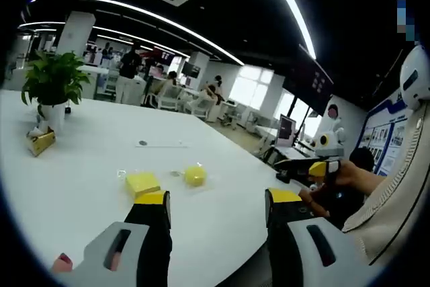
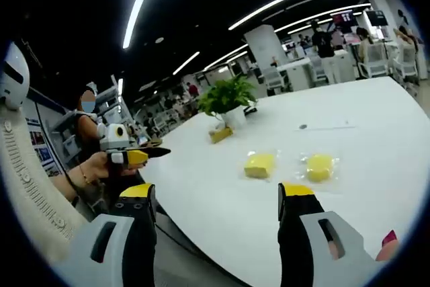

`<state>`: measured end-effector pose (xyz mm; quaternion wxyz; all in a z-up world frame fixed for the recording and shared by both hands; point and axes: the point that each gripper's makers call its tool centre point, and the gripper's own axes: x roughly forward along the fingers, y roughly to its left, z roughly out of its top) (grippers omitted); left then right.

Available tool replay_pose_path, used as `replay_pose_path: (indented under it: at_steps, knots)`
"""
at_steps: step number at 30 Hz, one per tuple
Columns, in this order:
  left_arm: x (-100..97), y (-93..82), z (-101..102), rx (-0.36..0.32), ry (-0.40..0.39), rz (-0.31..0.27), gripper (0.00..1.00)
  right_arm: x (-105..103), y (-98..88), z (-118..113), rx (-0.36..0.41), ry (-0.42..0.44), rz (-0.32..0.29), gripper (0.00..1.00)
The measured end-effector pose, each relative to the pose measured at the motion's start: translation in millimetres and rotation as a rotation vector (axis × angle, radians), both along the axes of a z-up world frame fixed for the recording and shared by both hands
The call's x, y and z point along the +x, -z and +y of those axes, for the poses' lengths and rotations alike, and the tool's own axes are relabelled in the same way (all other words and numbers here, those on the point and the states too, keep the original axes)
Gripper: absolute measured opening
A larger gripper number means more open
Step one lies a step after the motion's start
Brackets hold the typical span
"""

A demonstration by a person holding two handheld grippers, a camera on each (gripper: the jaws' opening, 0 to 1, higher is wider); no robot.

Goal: Compare the silicone blocks by pressing each to a similar depth, holding the contact briefly, and releasing to observe deformation and rebound differences across the visible hardness samples.

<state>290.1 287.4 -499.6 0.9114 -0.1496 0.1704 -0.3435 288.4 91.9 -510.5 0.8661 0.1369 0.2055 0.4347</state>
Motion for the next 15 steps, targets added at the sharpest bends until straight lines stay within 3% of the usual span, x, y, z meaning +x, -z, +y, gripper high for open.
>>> replay_pose_path:
  at_steps: [15]
  knots:
    - [-12.5,5.4,-0.8,0.012,-0.005,0.017,0.57,-11.2,2.8,-1.2,0.002,-0.004,0.012,0.68]
